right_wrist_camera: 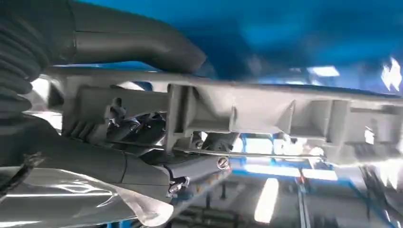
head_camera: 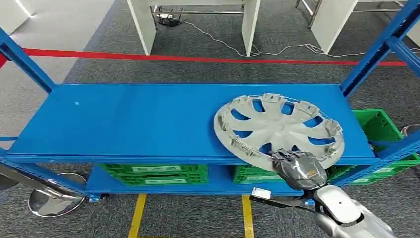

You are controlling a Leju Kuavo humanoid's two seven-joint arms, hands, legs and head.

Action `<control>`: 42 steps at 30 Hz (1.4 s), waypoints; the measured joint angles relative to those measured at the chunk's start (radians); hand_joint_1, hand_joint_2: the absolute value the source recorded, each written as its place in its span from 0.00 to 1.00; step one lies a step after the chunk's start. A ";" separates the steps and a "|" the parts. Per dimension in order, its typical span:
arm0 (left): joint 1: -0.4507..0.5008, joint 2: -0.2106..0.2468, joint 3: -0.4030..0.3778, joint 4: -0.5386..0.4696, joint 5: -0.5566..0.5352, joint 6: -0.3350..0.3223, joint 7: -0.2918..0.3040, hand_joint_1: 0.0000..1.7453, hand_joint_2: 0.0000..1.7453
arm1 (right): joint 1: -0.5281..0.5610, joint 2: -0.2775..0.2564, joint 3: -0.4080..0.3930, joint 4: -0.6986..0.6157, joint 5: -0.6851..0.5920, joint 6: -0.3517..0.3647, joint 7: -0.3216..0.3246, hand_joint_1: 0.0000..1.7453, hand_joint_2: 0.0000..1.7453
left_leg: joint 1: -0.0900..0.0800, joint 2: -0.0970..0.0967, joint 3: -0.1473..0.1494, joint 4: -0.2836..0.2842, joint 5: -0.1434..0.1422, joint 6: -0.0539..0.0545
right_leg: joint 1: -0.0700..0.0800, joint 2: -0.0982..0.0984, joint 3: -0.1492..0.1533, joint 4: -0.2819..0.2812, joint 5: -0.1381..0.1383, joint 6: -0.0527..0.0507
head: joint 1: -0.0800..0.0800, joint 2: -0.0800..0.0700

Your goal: Take the parts from the cabinet and place them on the table.

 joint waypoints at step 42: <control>-0.044 -0.050 -0.095 0.038 0.045 0.127 -0.045 0.00 1.00 | 0.070 0.078 -0.143 -0.443 0.036 -0.120 -0.382 1.00 1.00 | 0.000 0.000 -0.001 0.000 0.000 0.000 | 0.000 0.000 -0.001 0.000 0.000 0.000 | 0.000 0.000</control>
